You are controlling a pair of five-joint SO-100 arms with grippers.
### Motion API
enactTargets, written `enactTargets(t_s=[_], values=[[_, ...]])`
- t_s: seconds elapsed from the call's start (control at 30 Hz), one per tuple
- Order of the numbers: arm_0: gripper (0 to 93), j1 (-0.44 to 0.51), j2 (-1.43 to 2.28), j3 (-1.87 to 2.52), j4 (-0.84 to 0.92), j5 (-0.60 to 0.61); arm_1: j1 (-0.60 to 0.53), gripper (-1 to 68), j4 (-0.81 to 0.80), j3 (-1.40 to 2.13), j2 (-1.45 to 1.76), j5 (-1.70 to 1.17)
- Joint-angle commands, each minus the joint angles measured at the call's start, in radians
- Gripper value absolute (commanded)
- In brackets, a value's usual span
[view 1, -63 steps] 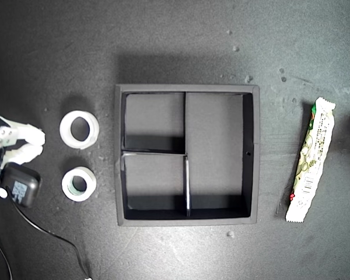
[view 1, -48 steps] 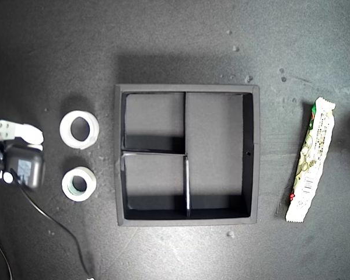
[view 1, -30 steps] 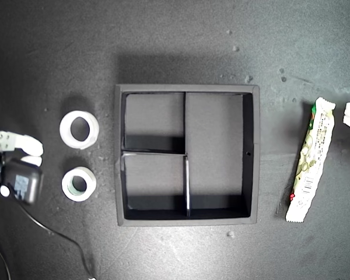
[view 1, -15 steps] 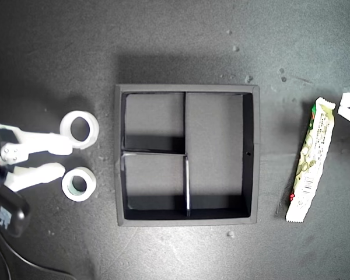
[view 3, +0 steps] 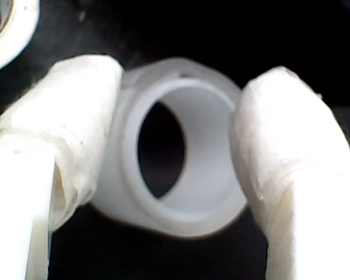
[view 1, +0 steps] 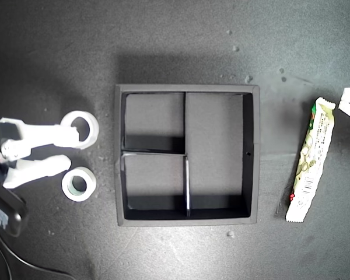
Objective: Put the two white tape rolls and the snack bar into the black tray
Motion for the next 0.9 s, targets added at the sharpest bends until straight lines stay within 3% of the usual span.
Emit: enactTargets(t_s=[0.0,0.2,0.37,0.87], values=[[17.5,-0.014,0.048,-0.005,-0.037,0.012,-0.04,-0.6,0.055,-0.138,-0.006,-0.212],[19.3,-0.025,0.048,0.02,-0.031,-0.008,-0.118,-0.5,0.094,-0.311,-0.055,-0.382],[18.7,-0.035,0.0,-0.017,0.058,-0.049,-0.178,-0.5,0.041,-0.477,-0.344,-0.445],[17.8,-0.049,-0.825,-0.476,0.08,0.049,-0.291,-0.4,0.072,-0.87,-0.933,-0.456]])
